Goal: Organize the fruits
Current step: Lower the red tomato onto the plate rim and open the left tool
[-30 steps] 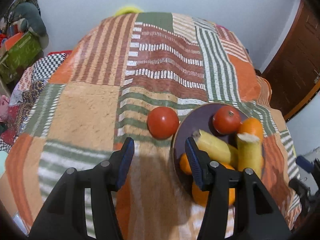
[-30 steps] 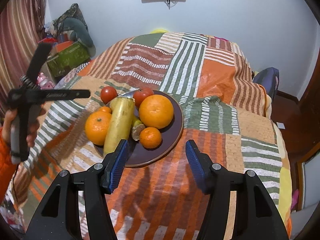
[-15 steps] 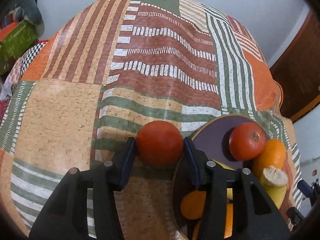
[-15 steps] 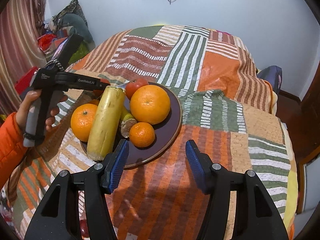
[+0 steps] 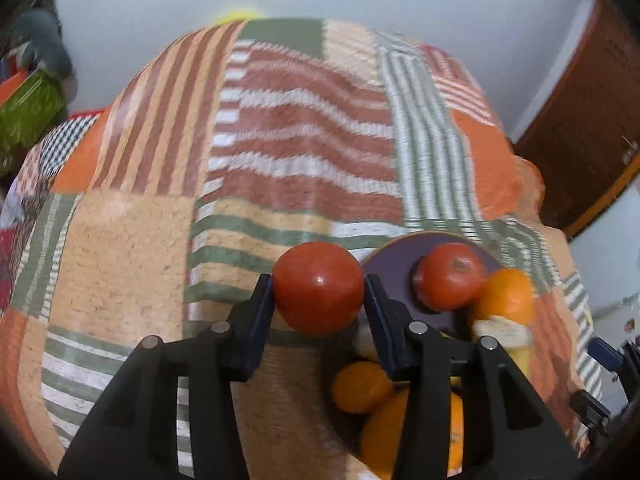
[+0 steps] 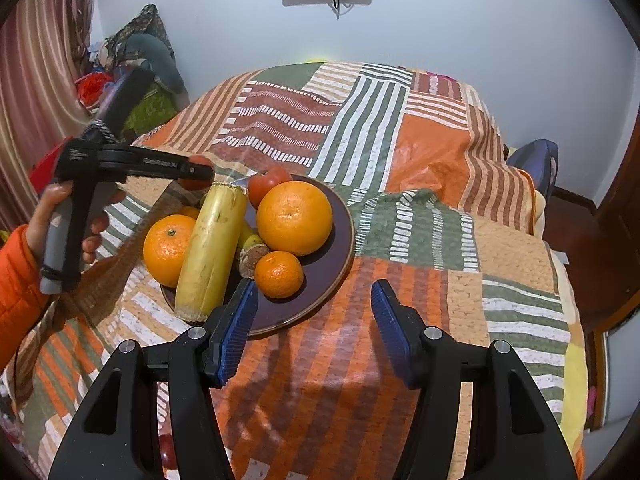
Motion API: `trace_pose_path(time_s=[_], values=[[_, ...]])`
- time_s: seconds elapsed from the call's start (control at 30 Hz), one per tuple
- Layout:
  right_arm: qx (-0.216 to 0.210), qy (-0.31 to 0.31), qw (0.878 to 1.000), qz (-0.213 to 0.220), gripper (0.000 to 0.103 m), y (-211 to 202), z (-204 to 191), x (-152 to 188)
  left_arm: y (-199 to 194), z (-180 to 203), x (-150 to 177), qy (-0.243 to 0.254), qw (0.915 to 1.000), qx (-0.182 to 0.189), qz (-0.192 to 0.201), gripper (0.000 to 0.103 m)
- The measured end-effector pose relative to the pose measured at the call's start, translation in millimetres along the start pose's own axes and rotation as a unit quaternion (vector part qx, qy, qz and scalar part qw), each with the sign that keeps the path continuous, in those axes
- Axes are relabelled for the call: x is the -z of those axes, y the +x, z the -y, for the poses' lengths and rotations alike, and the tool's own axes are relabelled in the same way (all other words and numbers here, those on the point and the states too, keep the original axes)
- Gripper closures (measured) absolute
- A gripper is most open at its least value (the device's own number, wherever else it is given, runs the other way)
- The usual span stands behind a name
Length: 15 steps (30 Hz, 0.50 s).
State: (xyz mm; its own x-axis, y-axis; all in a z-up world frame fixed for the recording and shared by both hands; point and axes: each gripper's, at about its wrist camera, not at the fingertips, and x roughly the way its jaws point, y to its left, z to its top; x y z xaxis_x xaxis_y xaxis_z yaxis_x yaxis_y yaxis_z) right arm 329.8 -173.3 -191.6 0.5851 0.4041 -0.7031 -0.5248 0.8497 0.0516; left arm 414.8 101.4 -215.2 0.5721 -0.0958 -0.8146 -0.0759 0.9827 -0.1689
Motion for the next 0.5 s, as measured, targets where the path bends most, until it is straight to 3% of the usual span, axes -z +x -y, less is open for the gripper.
trace_pose_path(time_s=[0.17, 0.37, 0.5], values=[[-0.005, 0.003, 1.000, 0.005, 0.048, -2, -2, 0, 7, 24, -6, 0.017, 0.9997, 0.016, -0.010, 0.058], [-0.007, -0.003, 1.000, 0.005, 0.048, -4, -3, 2, 17, 34, -5, 0.019, 0.9997, 0.006, -0.013, 0.058], [-0.008, 0.003, 1.000, 0.004, 0.048, -2, -1, 3, 15, 34, -5, 0.026, 0.9994, 0.012, -0.017, 0.051]])
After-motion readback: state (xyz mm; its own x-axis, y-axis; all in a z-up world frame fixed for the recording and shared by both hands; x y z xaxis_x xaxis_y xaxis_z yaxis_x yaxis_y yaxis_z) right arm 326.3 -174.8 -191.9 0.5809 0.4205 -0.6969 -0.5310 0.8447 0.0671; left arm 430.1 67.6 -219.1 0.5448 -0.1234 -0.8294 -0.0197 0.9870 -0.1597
